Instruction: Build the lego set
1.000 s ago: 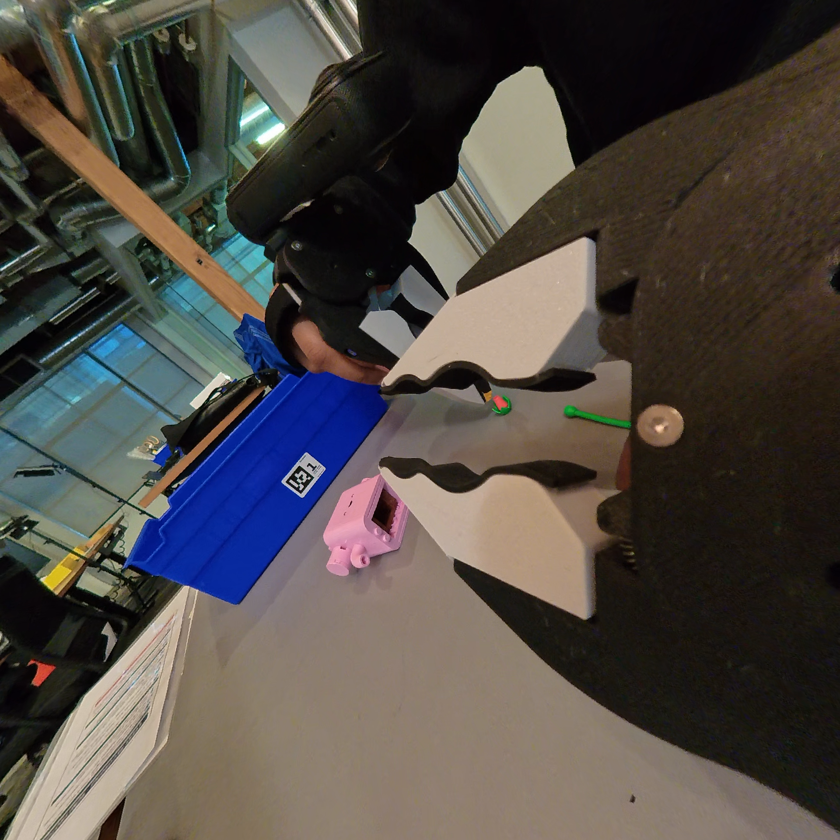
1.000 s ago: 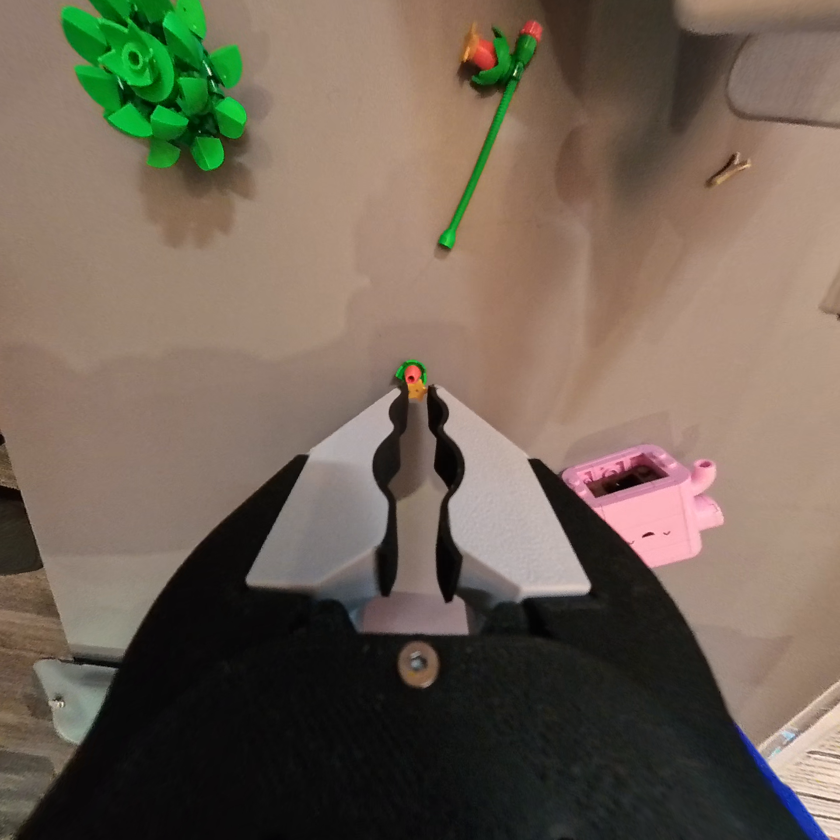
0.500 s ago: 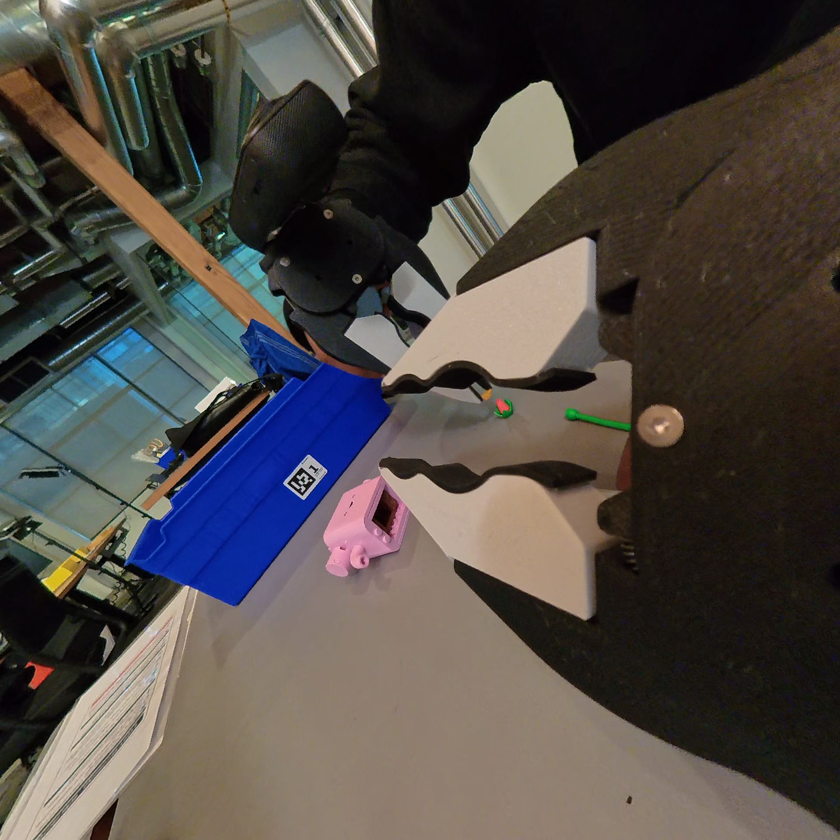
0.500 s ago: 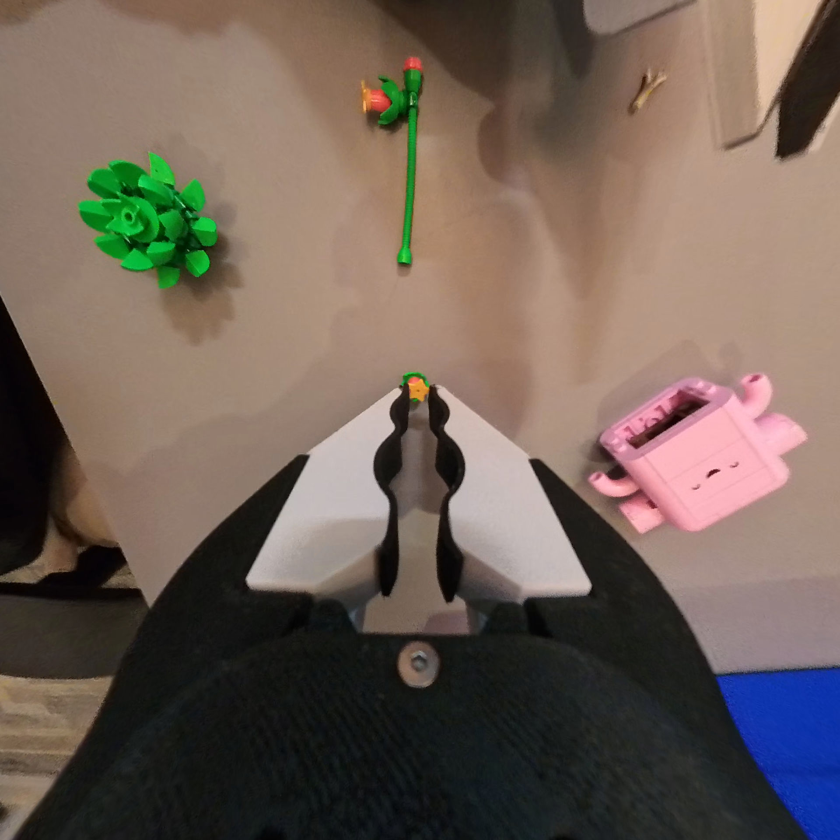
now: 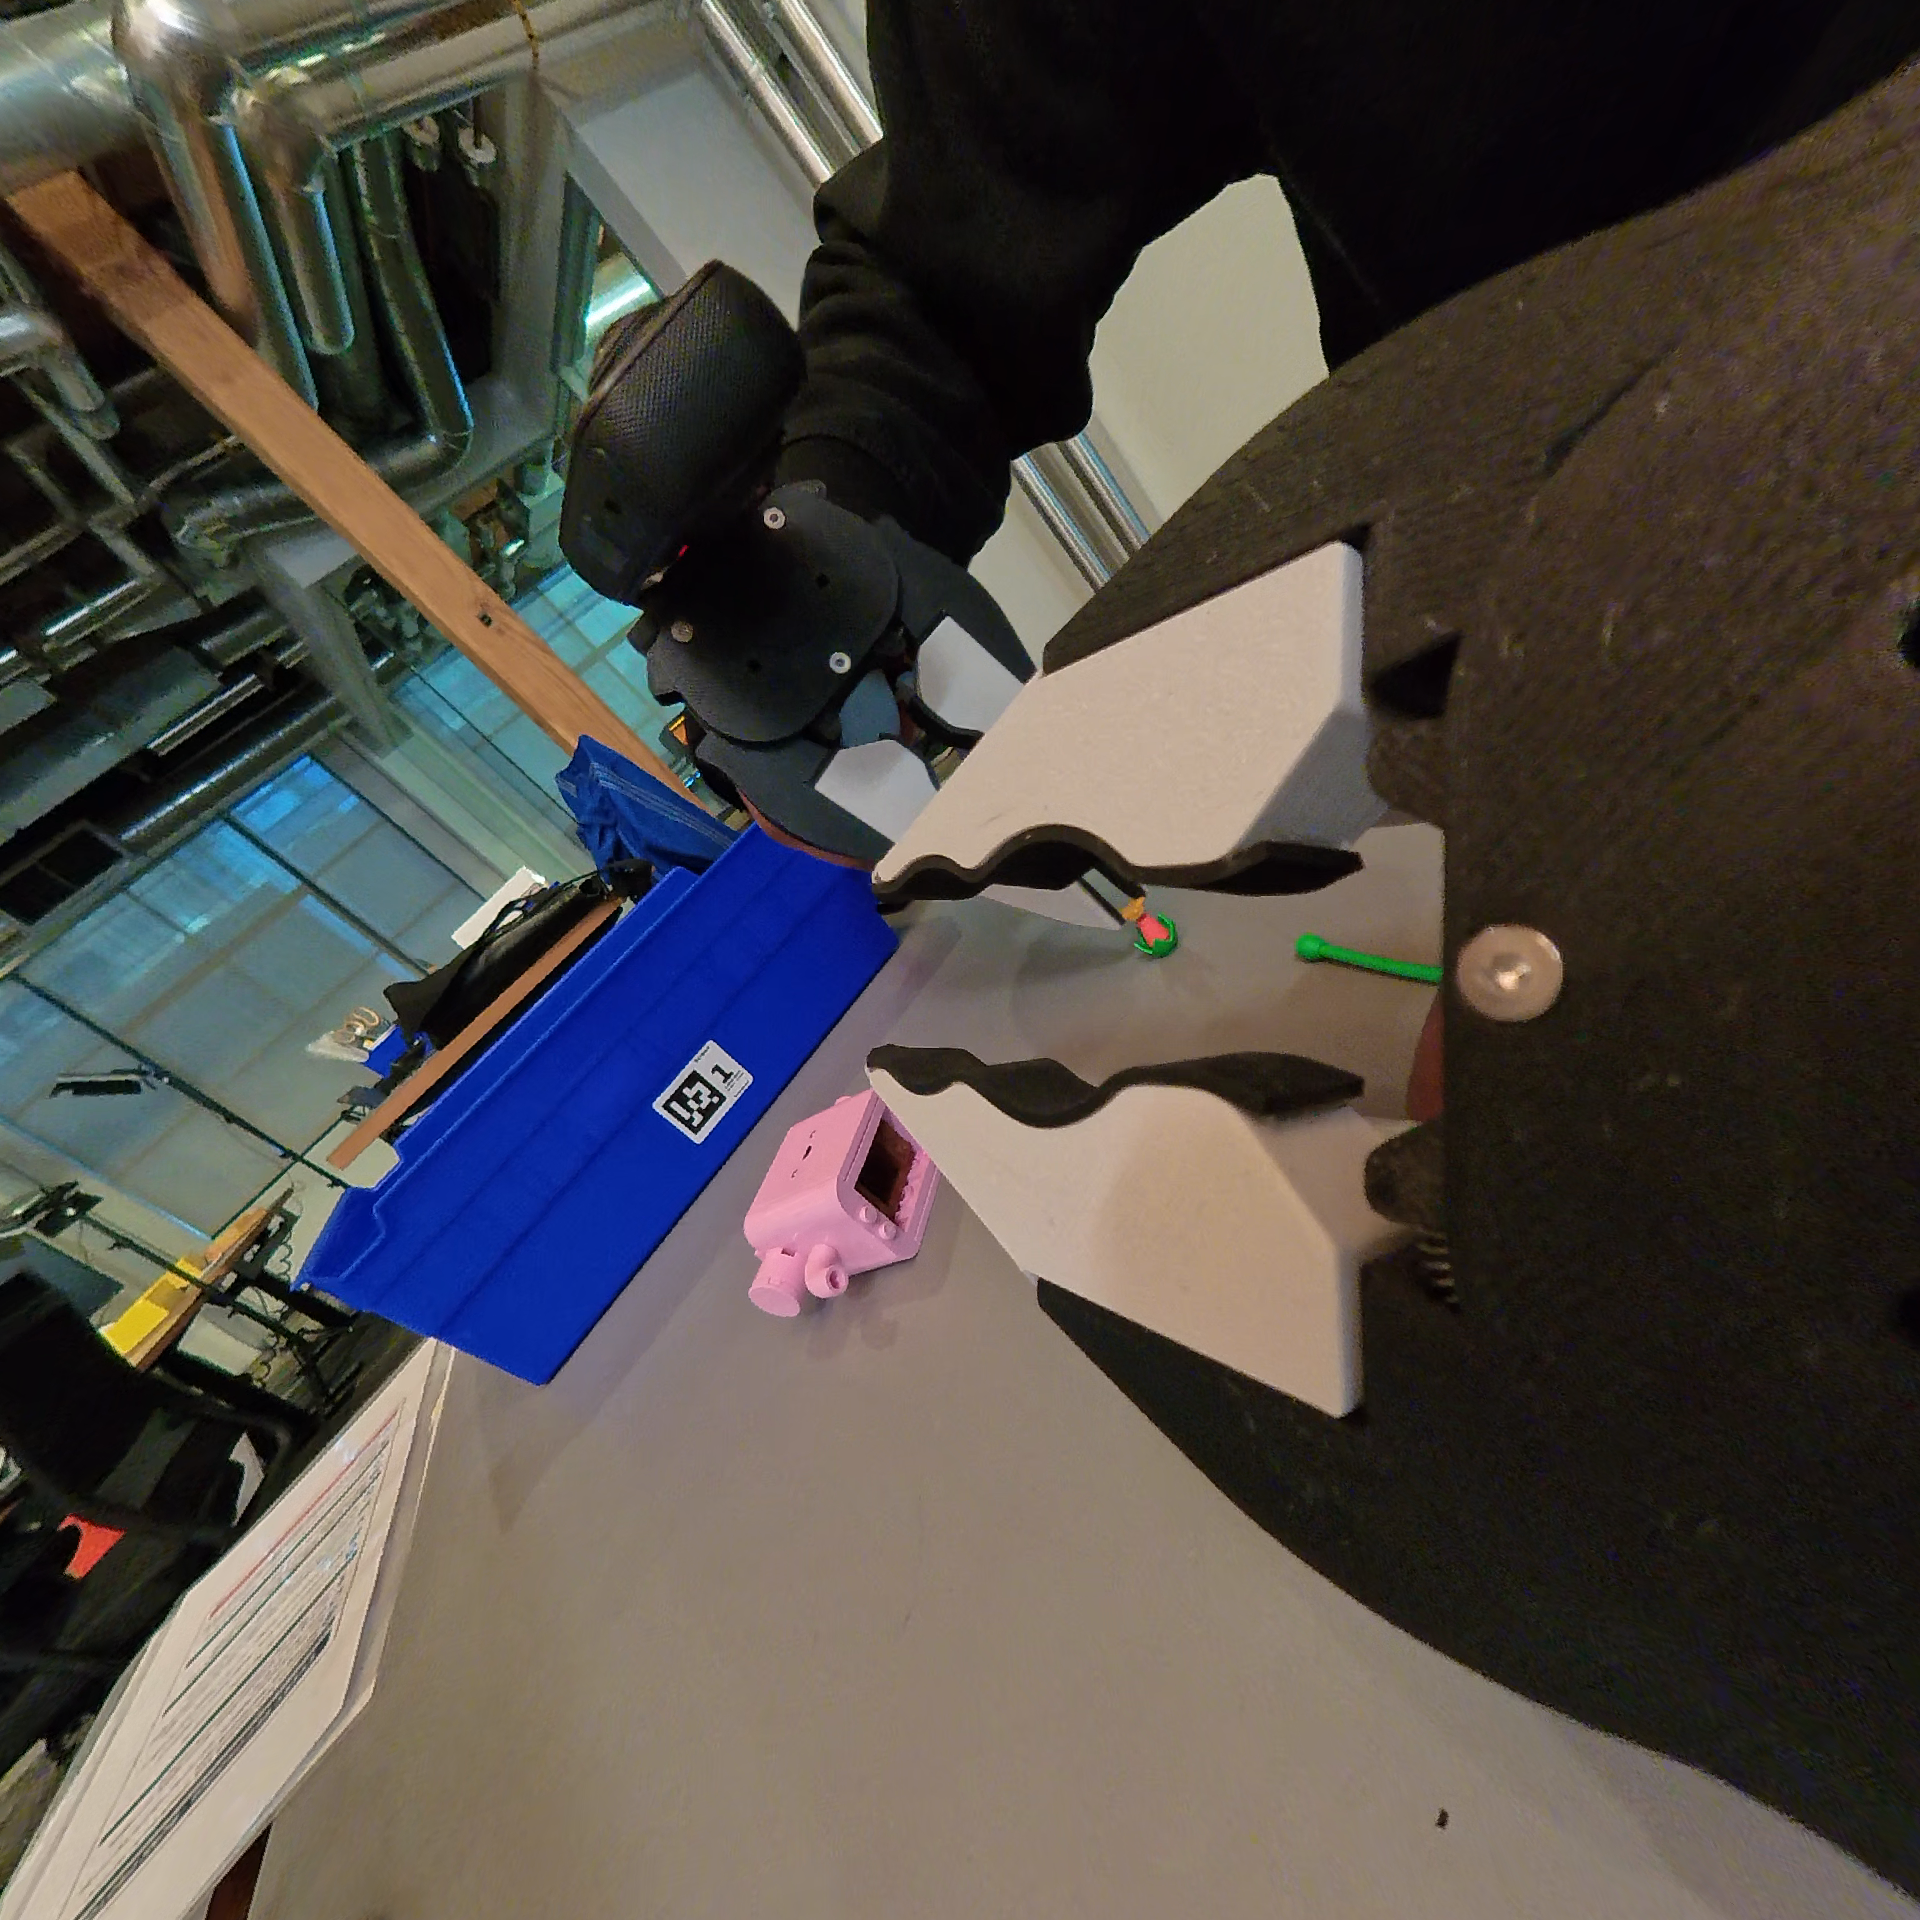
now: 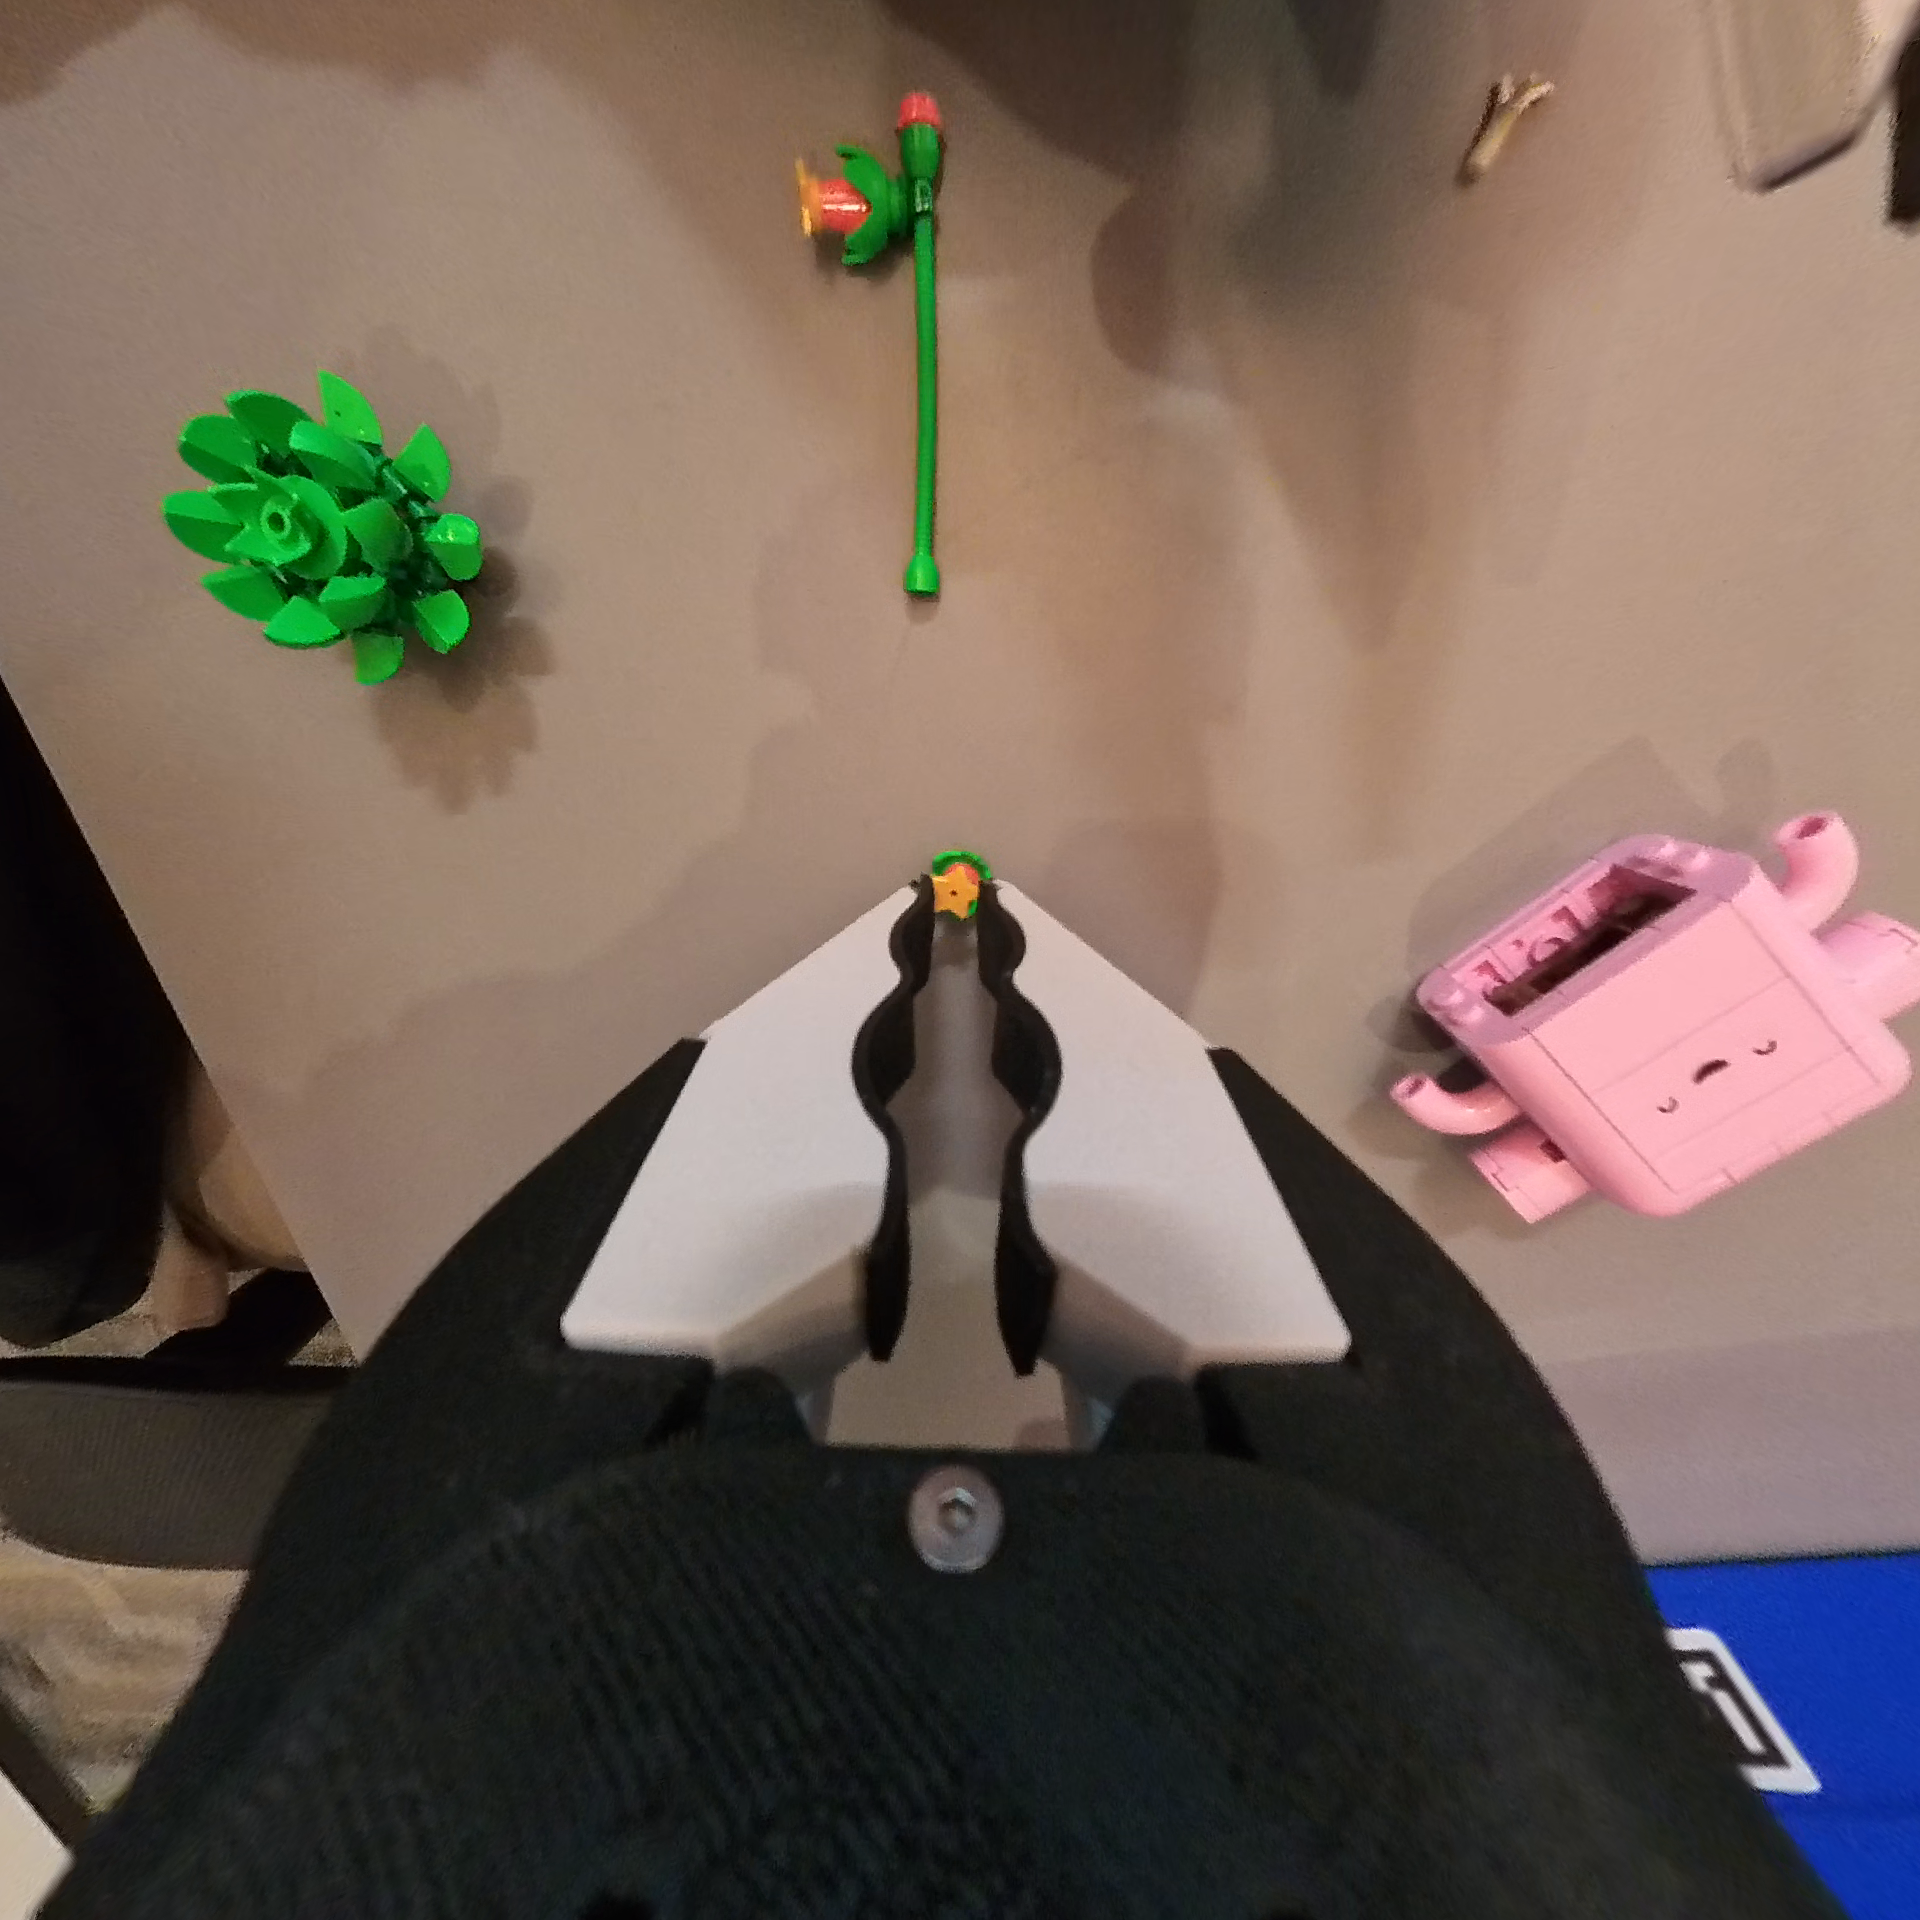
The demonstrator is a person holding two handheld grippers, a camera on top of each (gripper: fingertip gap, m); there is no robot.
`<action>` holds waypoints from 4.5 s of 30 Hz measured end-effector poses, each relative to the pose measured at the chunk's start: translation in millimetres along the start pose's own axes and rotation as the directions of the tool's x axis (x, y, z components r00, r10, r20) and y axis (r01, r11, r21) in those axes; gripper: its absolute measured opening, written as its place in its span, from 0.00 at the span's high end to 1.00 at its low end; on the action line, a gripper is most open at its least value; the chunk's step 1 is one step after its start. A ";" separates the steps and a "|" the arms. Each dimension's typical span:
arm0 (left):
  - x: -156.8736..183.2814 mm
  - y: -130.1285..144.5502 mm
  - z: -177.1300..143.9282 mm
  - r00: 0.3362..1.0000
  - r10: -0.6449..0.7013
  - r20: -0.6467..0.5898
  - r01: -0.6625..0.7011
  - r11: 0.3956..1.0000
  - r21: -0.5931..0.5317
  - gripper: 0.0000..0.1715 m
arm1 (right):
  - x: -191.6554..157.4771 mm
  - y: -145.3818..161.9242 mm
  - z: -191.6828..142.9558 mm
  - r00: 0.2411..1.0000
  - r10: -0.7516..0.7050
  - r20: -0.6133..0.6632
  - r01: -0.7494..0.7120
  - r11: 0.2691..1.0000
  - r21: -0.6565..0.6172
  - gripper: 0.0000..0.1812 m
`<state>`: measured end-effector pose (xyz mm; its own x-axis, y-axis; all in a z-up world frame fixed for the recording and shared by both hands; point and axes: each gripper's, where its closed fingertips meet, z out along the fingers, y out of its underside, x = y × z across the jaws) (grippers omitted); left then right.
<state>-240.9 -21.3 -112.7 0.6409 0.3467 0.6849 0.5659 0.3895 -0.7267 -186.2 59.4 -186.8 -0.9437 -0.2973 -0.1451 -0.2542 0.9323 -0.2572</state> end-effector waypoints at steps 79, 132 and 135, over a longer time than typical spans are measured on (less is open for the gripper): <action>-0.3 -4.6 -2.0 1.000 0.006 -0.001 -0.006 1.000 0.017 0.85 | 4.0 6.2 3.3 0.995 -0.027 -0.092 0.020 0.996 -0.082 0.83; -63.0 -35.8 -96.2 0.759 0.248 0.602 -0.284 0.958 -0.036 0.95 | 50.0 -33.3 -75.7 0.813 0.516 -0.269 0.060 0.385 0.921 0.90; -65.8 -31.7 -92.5 0.744 0.270 0.611 -0.280 0.956 -0.082 0.95 | 52.0 -31.3 -78.1 0.813 0.529 -0.243 0.044 0.362 0.931 0.90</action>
<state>-253.0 -135.5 -139.7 0.3132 0.8844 0.3461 0.4040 0.2058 -0.8913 -243.9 30.8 -111.7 -0.9532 0.3017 -0.0214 0.0642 0.1325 -0.9891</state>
